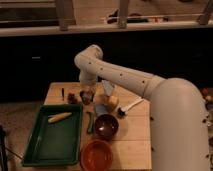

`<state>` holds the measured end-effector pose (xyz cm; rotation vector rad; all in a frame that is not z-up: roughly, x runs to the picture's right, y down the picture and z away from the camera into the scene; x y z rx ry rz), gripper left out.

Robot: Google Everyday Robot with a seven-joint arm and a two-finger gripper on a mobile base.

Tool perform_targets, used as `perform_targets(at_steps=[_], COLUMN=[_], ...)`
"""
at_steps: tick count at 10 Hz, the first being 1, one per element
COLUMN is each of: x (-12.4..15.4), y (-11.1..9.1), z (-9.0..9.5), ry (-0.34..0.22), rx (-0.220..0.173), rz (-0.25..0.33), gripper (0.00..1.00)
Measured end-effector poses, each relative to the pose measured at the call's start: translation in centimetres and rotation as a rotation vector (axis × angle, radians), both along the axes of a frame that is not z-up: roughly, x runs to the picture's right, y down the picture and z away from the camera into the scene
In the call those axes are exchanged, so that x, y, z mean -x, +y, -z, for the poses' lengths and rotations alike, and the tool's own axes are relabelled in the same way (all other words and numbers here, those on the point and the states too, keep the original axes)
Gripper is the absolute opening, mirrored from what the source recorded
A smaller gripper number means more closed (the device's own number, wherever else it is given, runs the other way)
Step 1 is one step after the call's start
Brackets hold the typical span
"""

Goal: Place eraser in metal cup

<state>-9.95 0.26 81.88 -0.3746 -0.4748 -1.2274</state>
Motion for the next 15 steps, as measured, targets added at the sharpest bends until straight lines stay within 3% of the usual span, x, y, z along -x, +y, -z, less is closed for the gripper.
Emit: perform_targets(at_steps=[5, 13, 15], x=[2.1, 2.3, 2.5], y=[0.0, -0.4, -0.5], z=[-0.7, -1.9, -2.1], ry=[-0.004, 0.018, 0.014], rx=[0.025, 0.042, 0.046], rz=[0.020, -0.005, -0.004], gripper=[0.00, 0.00, 0.10])
